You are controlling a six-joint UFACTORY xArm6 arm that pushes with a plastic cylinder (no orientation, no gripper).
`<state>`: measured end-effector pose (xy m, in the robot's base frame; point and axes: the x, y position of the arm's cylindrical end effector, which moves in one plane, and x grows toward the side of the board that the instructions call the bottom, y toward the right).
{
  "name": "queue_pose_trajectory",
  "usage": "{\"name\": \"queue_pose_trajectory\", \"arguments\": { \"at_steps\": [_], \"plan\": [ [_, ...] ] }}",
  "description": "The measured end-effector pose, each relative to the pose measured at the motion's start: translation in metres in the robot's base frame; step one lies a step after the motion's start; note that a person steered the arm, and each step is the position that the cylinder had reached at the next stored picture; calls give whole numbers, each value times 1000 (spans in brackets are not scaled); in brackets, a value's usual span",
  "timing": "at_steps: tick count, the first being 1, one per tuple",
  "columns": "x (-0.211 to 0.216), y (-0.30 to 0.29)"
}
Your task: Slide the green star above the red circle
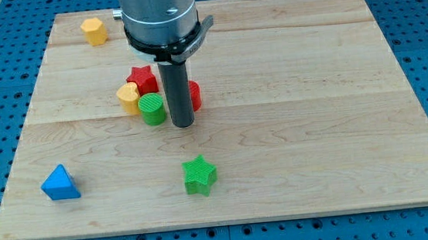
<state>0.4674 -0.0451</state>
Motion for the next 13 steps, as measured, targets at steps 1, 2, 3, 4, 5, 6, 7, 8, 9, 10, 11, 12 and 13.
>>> {"name": "queue_pose_trajectory", "arguments": {
  "at_steps": [1, 2, 3, 4, 5, 6, 7, 8, 9, 10, 11, 12, 13],
  "plan": [
    [30, 80],
    [84, 119],
    [126, 44],
    [100, -31],
    [40, -50],
    [33, -26],
    [0, 27],
    [-32, 74],
    [-36, 110],
    [-50, 160],
    [-56, 98],
    [-68, 32],
    [-92, 53]
  ]
}}
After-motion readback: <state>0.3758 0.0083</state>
